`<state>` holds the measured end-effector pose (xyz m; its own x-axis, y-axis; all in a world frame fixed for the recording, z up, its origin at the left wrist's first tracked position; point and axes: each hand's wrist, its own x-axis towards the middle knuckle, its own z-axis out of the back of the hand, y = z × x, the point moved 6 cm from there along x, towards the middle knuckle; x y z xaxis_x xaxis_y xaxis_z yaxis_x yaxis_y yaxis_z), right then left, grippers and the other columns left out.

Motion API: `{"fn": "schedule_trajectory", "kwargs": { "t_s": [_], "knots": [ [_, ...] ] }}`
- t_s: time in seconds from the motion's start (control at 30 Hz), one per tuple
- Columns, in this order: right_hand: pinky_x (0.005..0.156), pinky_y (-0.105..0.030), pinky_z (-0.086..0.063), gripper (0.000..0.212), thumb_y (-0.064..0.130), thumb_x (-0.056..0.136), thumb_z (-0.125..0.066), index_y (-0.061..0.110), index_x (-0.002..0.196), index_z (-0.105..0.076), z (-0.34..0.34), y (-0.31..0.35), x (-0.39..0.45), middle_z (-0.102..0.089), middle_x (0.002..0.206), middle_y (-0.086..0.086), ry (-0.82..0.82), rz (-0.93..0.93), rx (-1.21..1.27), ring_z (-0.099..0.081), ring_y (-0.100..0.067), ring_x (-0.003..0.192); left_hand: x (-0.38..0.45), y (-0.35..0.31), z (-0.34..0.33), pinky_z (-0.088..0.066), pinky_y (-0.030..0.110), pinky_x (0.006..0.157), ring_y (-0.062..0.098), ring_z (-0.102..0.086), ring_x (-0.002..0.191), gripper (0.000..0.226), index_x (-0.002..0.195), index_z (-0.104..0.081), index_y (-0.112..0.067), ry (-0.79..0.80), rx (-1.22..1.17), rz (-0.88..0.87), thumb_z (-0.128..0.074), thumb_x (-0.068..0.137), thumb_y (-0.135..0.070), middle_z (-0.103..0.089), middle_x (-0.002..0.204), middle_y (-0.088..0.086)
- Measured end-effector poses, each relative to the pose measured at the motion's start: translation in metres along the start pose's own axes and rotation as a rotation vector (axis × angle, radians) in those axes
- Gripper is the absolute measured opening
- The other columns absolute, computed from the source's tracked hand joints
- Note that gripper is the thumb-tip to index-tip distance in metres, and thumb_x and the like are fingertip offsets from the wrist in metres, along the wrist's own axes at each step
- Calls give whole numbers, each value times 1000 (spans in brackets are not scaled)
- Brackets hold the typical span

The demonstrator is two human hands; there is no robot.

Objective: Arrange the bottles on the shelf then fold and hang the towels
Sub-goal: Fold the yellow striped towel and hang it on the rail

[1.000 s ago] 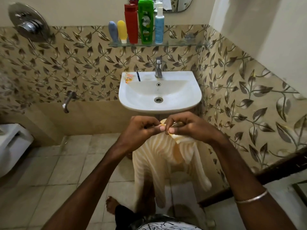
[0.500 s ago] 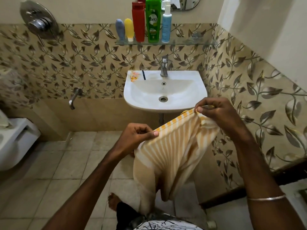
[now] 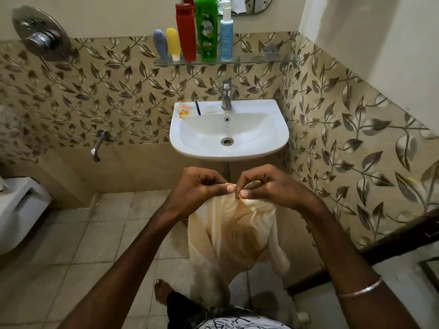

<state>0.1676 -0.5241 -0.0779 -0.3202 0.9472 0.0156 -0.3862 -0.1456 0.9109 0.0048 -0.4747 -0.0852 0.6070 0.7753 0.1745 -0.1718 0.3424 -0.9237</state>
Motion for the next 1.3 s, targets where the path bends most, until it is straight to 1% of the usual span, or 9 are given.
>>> {"fn": "schedule_trajectory", "kwargs": {
  "t_s": [0.17, 0.3, 0.5, 0.63, 0.77, 0.87, 1.0, 1.17, 1.3],
  "knots": [
    [86, -33, -56, 11, -4, 83, -74, 5, 87, -78, 16, 4, 3, -77, 87, -7, -129, 35, -6, -71, -16, 87, -9, 7, -2, -44, 29, 56, 8, -58, 61, 14, 73, -73, -24, 13, 49, 33, -77, 86, -28, -68, 66, -4],
    [84, -29, -55, 12, -3, 84, -73, 7, 87, -79, 43, 3, -5, -78, 87, -5, -285, 37, -55, -73, -21, 90, -12, 18, 2, -35, 23, 52, 6, -49, 57, 27, 65, -68, -17, -43, 38, 97, -75, 86, -32, -60, 61, -2],
    [83, -29, -52, 10, 2, 86, -73, 10, 88, -78, 88, -12, -29, -77, 89, -5, -500, -36, -95, -69, -9, 85, -15, 21, 6, -43, 25, 57, 6, -56, 62, 22, 68, -71, -24, -23, 36, 89, -73, 87, -33, -65, 65, -8],
    [93, -33, -54, 14, 3, 86, -74, 17, 85, -77, 77, -9, -29, -75, 103, 2, -396, -68, -178, -68, -8, 102, -7, 7, 1, -46, 28, 58, 6, -60, 63, 17, 71, -73, -26, -44, 55, 15, -74, 88, -28, -69, 67, -5],
    [92, -14, -50, 19, -4, 87, -69, 15, 85, -75, 37, 8, -20, -67, 121, 22, -99, -32, -99, -57, 10, 118, -2, -4, -5, -48, 32, 56, 11, -61, 64, 12, 79, -77, -16, -1, 60, -28, -76, 86, -25, -72, 70, 1],
    [98, -20, -51, 9, -4, 87, -69, 2, 92, -74, 8, 12, -11, -69, 126, 3, 45, 6, -62, -61, -4, 123, 1, -12, -8, -39, 25, 54, 3, -52, 59, 13, 73, -73, -26, 3, 112, -93, -77, 86, -25, -63, 60, -6],
    [86, -22, -52, 11, 0, 87, -72, 7, 93, -77, 7, 13, -3, -76, 94, 0, -5, 10, -87, -70, -8, 96, -1, -10, -2, -45, 27, 58, 2, -59, 64, 10, 76, -75, -23, -16, 89, -64, -77, 86, -23, -70, 68, -8],
    [81, -26, -54, 15, 1, 85, -75, 14, 90, -79, 16, 17, -1, -77, 89, 1, -66, 44, -170, -71, -11, 90, -9, 0, 3, -42, 21, 56, -1, -57, 60, 13, 73, -75, -21, -20, 69, 18, -78, 84, -28, -68, 64, -11],
    [85, -30, -54, 14, -2, 84, -75, 10, 90, -79, 49, 10, -9, -78, 90, -1, -230, 39, -190, -72, -16, 91, -20, 12, 13, -43, 24, 57, 2, -57, 60, 23, 69, -74, -18, -55, 71, 78, -77, 85, -35, -69, 63, -7]
  ]
}}
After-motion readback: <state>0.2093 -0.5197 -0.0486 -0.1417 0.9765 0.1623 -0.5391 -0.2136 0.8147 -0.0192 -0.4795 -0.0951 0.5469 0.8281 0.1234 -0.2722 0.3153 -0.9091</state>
